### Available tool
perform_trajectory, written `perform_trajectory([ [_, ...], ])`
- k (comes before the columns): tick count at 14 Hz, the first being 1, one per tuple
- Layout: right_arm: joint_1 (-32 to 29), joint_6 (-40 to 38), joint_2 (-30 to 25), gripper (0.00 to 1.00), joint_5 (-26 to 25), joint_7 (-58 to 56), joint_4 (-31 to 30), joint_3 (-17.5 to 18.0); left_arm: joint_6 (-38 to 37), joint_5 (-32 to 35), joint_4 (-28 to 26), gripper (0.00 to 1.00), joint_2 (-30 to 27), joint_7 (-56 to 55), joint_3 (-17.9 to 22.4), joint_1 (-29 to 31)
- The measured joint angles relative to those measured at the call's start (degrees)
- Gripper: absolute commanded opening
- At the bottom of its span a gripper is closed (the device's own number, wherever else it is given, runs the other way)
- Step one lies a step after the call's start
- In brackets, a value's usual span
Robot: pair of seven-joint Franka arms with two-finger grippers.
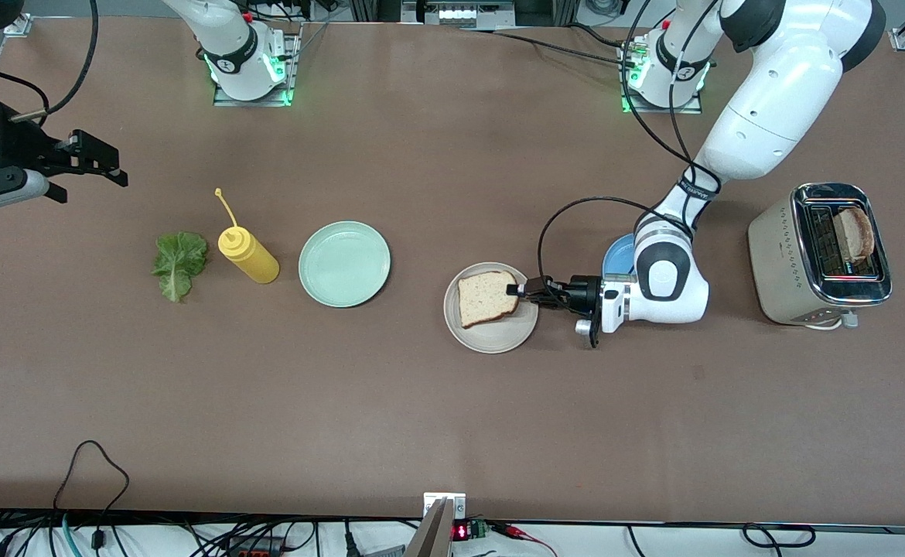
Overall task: Make sandwich in beige plate with both arms
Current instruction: 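Release the bread and withdraw the left gripper while the right gripper reaches the bottle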
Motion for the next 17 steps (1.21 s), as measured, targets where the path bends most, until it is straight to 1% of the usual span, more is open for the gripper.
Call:
perform_trajectory([
  [2,-0.5,0.1,0.3,1.0,2.3,-5.4,-0.6,-0.2,0.1,1.8,0.7,1.0,-0.2,-0.1,0.4,0.2],
  [4,-2.4,1.2,0.5,1.0,5.7,-13.9,-2.4,-0.3,0.1,6.7,1.2,1.0,-1.4,-1.7,1.1,0.4],
  [7,-7.3,2.3,1.1,1.0,13.7,-28.2,-5.9,-0.5,0.1,15.4,1.7,1.0,-4.6,-7.2,1.9,0.7],
  [8,-8.7,2.4,1.6,1.0,16.0,-32.8,-6.7,-0.6,0.1,19.3,1.9,1.0,-6.0,-9.9,2.2,0.7],
  [12,-13.2,2.5,6.3,1.0,26.6,-53.0,-7.9,-0.7,-0.7,40.6,3.0,1.0,-13.1,-25.6,2.5,0.7],
  [14,-15.3,2.4,9.5,1.0,31.2,-62.7,-8.4,-0.7,-4.9,50.4,3.4,1.0,-16.7,-31.7,2.5,0.7],
  [17,-18.0,2.3,13.6,1.0,38.0,-77.8,-11.1,-0.7,-13.5,61.4,6.0,1.0,-20.2,-38.4,2.9,1.0],
])
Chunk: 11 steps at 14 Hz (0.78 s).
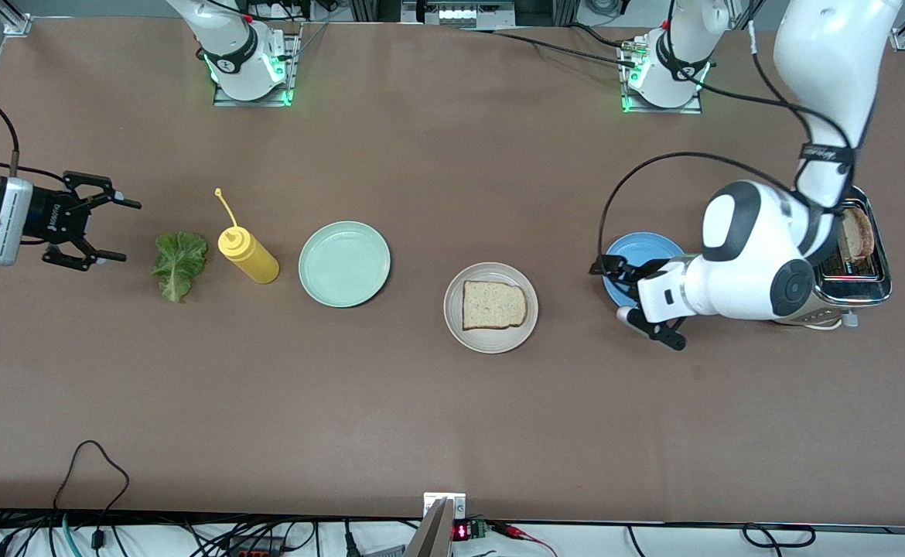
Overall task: Make sandwich in beige plate with both arms
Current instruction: 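Release the bread and withdraw the left gripper while the right gripper reaches the bottle, then grasp the yellow squeeze bottle with the right gripper and lift it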
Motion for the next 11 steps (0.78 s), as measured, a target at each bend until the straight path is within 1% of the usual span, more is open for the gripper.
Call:
perform_trajectory([
  [4,-1.8,2.0,3.4,1.0,8.6,-17.6,-6.8,0.0,-8.9,13.5,5.7,1.0,-2.1,-3.5,0.1,1.0],
  [6,-2.1,3.6,4.4,1.0,12.3,-26.4,-10.4,0.0,-14.7,18.1,8.4,1.0,-4.0,-5.9,0.1,1.1],
  [8,-2.3,4.1,6.7,1.0,15.5,-34.5,-12.4,0.0,-21.5,19.7,10.7,1.0,-6.9,-8.6,0.1,1.0],
  [9,-2.4,4.1,8.6,1.0,17.4,-38.4,-12.9,0.0,-23.2,20.0,11.8,1.0,-8.2,-9.5,0.0,0.9],
  [11,-2.5,3.9,13.5,1.0,20.6,-44.9,-13.6,0.0,-23.9,20.1,13.8,1.0,-10.0,-10.3,0.4,1.0],
])
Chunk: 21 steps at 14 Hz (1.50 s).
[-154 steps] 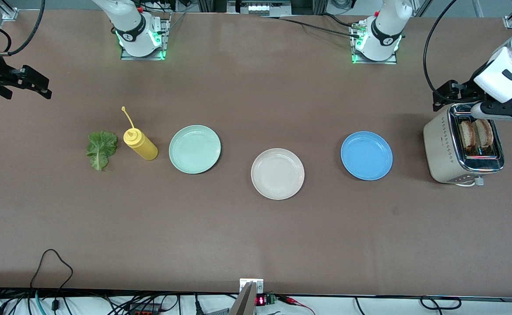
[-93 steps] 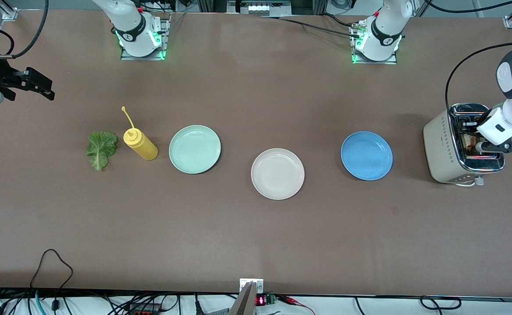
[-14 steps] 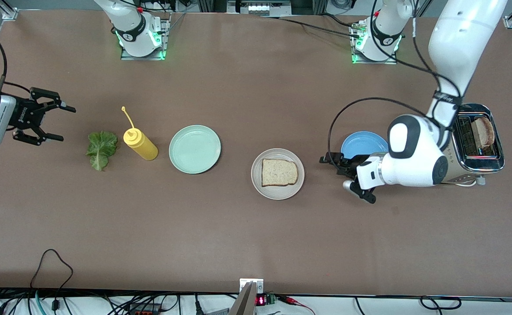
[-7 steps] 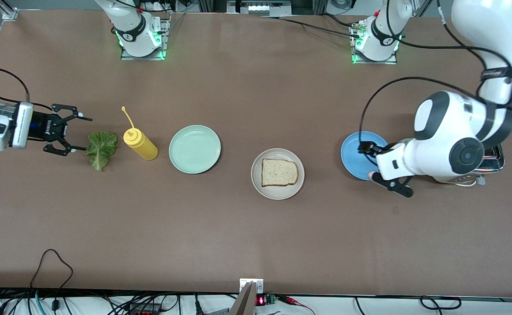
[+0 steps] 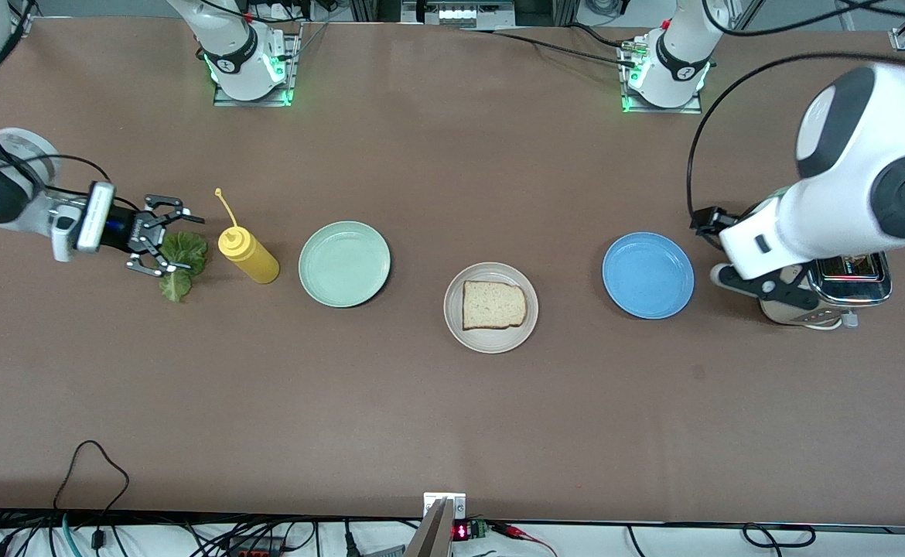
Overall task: Make sandwich in beige plate with both arms
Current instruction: 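Grasp the yellow squeeze bottle with the right gripper and lift it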
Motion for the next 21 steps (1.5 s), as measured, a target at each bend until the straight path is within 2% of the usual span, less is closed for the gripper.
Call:
perform_trajectory([
  [3,0.0,-0.8,5.6,1.0,2.6,-6.0,-0.1,0.0,2.3,0.0,-0.7,1.0,-4.9,-0.4,5.0,-1.8],
  [7,0.0,-1.6,8.2,1.0,5.7,-11.3,-0.1,0.3,13.2,-0.3,-13.4,1.0,-17.2,-0.5,9.4,-3.1],
  [9,0.0,-1.8,8.2,1.0,6.4,-12.8,0.2,0.8,16.6,-3.0,-20.1,1.0,-21.6,-0.8,11.4,-3.7],
  [11,0.6,-2.1,8.2,1.0,8.3,-14.3,0.2,1.3,17.3,-4.1,-23.8,1.0,-24.2,-1.2,12.1,-4.1],
  [16,3.1,-2.8,9.0,1.0,11.4,-14.9,0.2,1.4,17.4,-4.6,-24.3,1.0,-24.8,-3.6,12.4,-4.2],
  [21,4.3,-3.6,9.5,1.0,12.9,-15.0,0.2,1.5,13.8,-4.7,-20.8,1.0,-23.1,-4.3,12.4,-4.3],
])
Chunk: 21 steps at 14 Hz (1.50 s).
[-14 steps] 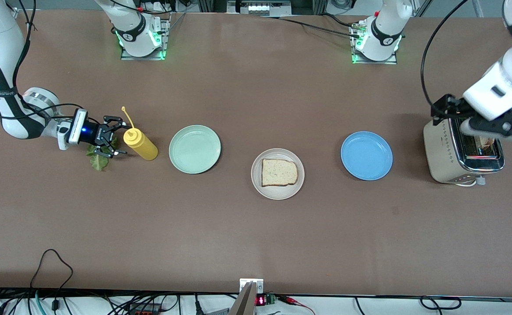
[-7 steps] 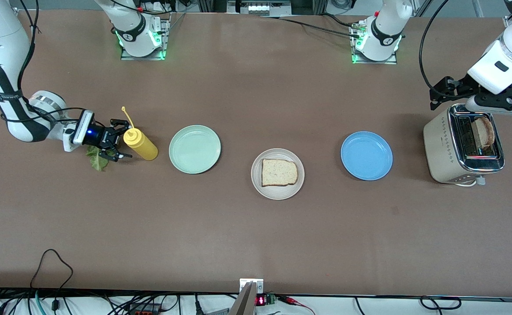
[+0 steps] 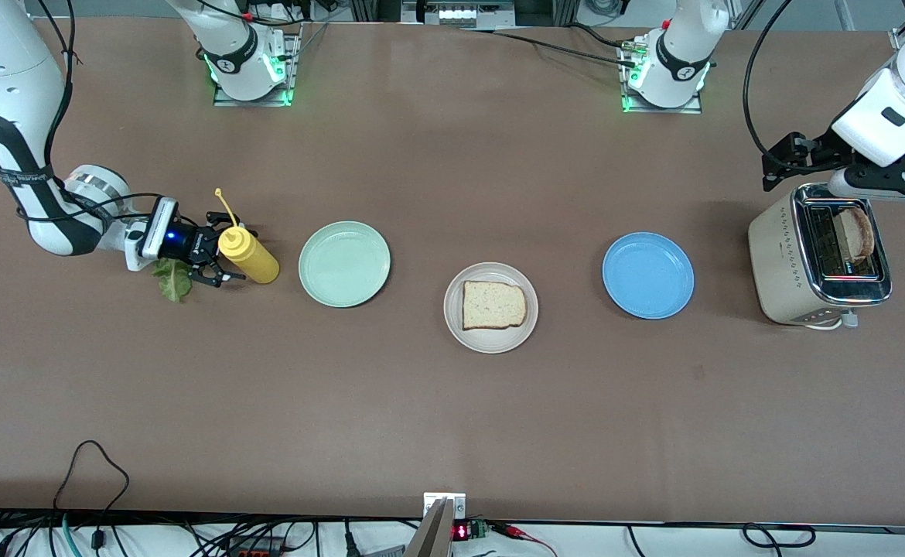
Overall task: Make sandwich in beige plate with both arms
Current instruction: 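Grasp the yellow squeeze bottle with the right gripper and lift it, then carry the yellow bottle with the right gripper over the bread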
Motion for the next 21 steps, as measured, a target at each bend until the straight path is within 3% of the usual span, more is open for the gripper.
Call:
perform_trajectory([
  [2,0.9,0.0,0.0,1.0,0.8,0.0,0.0,0.0,-0.1,0.0,0.3,1.0,0.4,-0.3,0.0,0.0],
  [5,1.7,0.0,0.0,0.56,1.2,0.0,0.1,0.0,-0.2,0.0,0.4,1.0,0.5,-0.4,0.0,0.0],
  [9,1.7,0.0,0.0,0.38,1.2,-0.1,0.4,0.0,-0.3,-1.0,0.4,1.0,0.5,-0.5,0.0,0.0],
  [15,3.7,0.5,-0.1,0.37,1.7,1.0,4.4,0.0,-0.5,-1.3,0.5,1.0,0.5,-0.7,0.0,0.0],
  [21,11.7,8.2,-1.1,0.37,5.2,13.7,13.1,0.1,-0.6,-1.3,0.5,1.0,0.5,-0.7,0.0,0.0],
])
